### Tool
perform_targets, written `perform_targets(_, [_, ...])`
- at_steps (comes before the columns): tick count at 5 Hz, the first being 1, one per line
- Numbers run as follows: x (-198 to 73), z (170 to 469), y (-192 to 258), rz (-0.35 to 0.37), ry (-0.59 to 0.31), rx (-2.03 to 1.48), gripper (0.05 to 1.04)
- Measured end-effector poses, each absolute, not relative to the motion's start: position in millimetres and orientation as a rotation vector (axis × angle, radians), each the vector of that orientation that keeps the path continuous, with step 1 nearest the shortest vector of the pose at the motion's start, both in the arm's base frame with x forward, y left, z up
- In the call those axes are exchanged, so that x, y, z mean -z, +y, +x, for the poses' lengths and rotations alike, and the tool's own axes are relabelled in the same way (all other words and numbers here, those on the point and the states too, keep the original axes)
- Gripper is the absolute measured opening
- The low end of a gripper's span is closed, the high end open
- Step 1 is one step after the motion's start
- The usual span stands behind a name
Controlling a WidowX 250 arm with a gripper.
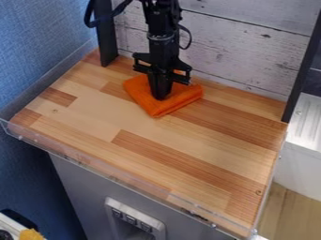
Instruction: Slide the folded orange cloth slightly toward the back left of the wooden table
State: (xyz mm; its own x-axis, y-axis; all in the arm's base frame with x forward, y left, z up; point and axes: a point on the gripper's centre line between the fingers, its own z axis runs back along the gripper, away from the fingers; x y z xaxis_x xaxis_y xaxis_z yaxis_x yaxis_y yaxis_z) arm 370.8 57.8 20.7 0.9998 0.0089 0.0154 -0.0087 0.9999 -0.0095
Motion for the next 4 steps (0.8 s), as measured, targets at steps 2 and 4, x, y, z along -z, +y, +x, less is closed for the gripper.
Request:
perform_targets(2, [-33, 375, 64, -0.01, 0.009, 0.005, 0.239])
perform_targets(4, [-55, 377, 91, -0.009, 0.029, -0.001, 0.8])
